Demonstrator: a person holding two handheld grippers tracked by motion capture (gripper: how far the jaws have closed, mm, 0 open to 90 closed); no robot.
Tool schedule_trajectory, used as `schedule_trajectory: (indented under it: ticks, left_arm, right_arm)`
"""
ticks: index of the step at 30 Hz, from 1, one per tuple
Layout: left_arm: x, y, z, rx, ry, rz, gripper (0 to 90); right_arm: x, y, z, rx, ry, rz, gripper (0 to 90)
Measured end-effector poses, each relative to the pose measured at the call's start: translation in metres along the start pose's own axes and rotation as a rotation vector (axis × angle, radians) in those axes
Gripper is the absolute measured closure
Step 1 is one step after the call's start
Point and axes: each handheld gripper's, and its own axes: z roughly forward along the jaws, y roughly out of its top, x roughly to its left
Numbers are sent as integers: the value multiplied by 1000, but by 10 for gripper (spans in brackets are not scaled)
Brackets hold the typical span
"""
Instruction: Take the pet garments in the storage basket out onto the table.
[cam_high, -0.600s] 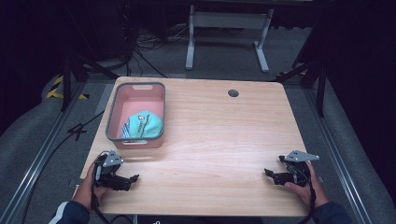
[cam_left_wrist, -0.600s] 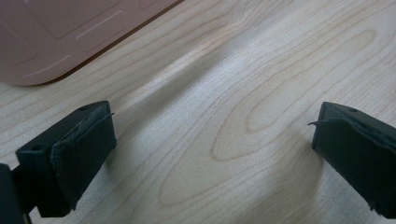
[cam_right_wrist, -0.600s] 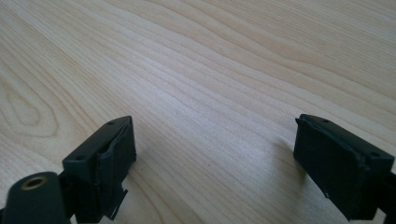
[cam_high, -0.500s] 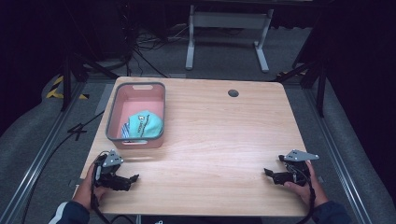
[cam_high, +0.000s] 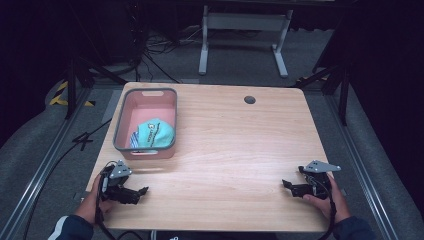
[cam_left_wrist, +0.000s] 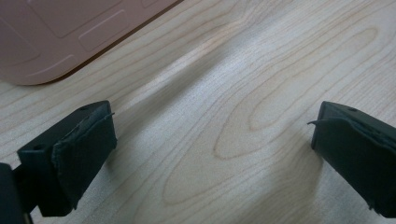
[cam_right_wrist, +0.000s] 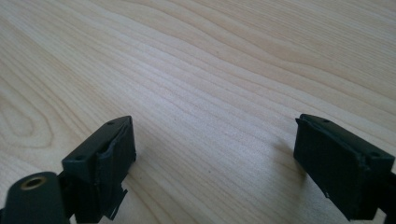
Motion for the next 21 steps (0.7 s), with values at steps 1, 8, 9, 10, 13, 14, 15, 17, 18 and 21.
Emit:
schedule_trajectory:
  ticks: [1,8,9,10,13,14,15,17,18,21]
  left_arm:
    - [0,0,0,-2,-2,2,3]
    - [3,2,0,20,-29,26,4]
    - [4,2,-1,23,-28,37,5]
    - [4,4,-2,27,-34,51,22]
    - [4,5,-7,31,-53,62,162]
    - [3,6,-8,33,-45,67,196]
    - [3,6,-10,31,-43,71,196]
    - [4,7,-13,20,-48,65,173]
    - [4,8,-17,-1,-50,61,173]
    - [6,13,-31,-43,-52,62,216]
  right_arm:
    - [1,0,0,-3,-10,13,132]
    - [10,2,2,-4,-66,67,142]
    - [11,2,2,-3,-68,67,141]
    - [11,2,2,-3,-72,65,140]
    - [10,2,2,-4,-67,57,139]
    - [9,2,2,-1,-57,52,135]
    - [8,2,2,0,-54,52,130]
    - [7,3,3,-1,-49,52,124]
    - [7,3,3,-1,-49,52,124]
    - [7,3,3,-1,-47,51,123]
